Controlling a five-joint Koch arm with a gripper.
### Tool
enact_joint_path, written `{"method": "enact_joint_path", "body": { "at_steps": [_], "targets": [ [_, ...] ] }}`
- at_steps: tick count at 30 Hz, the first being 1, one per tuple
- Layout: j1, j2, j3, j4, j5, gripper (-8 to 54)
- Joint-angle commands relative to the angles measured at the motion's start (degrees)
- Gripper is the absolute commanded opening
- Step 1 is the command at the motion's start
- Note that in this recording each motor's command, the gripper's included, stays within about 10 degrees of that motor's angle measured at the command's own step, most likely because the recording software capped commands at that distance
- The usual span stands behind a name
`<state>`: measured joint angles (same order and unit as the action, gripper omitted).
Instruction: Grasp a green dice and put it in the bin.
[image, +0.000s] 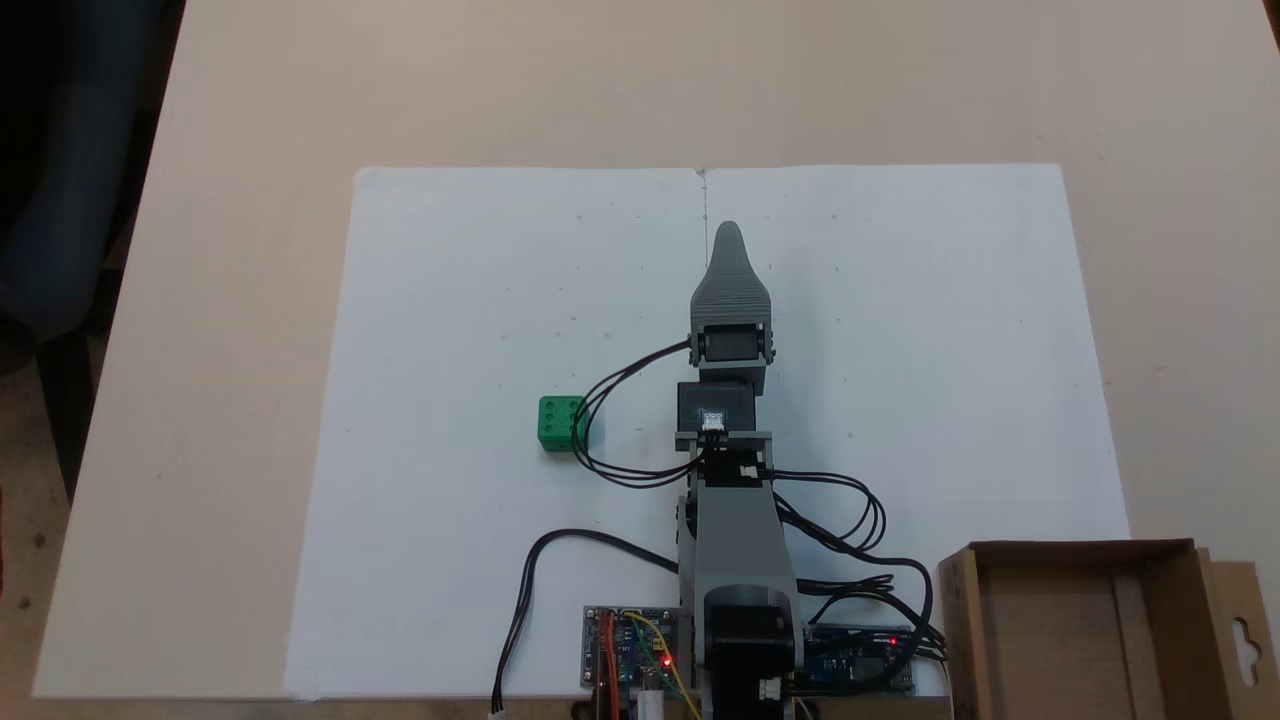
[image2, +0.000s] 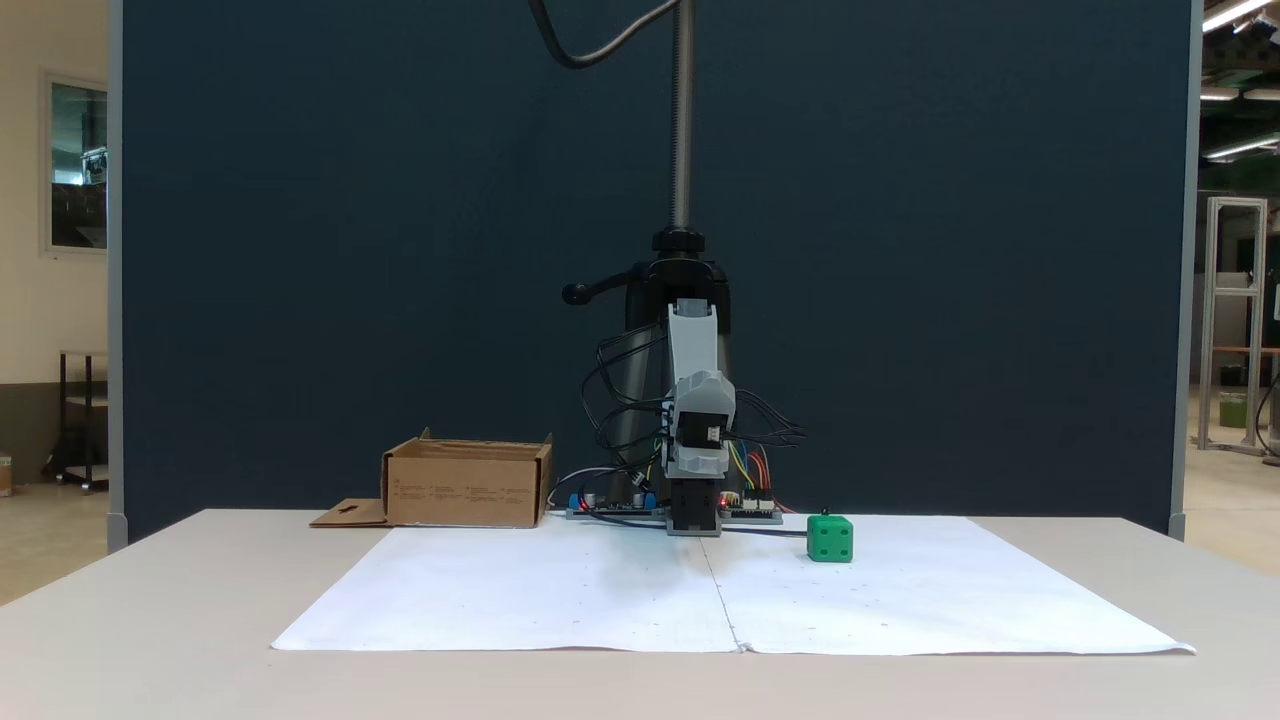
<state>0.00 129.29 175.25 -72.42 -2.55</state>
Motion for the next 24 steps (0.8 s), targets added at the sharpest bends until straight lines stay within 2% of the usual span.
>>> {"method": "enact_joint_path", "body": {
  "at_steps": [1, 18, 24],
  "targets": [
    [0.6, 6.1, 4.0, -1.1, -2.7, 42.2],
    [0.6, 6.2, 3.8, 0.3, -3.1, 42.3],
    [2.0, 6.2, -6.2, 17.8, -3.0, 42.4]
  ]
}}
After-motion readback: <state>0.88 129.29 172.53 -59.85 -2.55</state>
